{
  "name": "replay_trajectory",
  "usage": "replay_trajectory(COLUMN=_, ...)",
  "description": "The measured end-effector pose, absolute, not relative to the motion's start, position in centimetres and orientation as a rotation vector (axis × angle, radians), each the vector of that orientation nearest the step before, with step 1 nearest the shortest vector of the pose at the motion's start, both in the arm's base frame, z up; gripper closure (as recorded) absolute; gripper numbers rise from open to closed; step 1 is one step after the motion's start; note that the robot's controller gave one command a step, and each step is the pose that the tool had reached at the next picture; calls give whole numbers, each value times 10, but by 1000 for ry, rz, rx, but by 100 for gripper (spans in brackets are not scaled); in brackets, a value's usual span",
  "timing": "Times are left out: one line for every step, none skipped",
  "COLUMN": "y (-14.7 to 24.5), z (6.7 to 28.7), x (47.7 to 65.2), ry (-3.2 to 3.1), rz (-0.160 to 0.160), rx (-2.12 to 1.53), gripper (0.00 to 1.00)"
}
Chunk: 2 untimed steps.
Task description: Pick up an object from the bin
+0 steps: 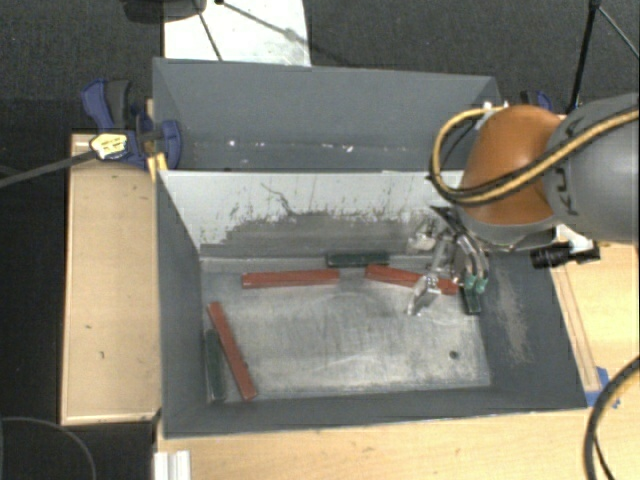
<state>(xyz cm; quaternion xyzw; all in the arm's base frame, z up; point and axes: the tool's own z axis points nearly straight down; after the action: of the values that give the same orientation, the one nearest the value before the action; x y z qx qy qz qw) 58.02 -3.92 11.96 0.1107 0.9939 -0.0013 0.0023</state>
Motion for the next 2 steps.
replay_trajectory(y=-15, z=76, x=592, ry=3096, rz=2, rx=452, gripper=100)
replay_trajectory(y=-15, z=76, x=592, ry=3096, rz=2, rx=452, gripper=100)
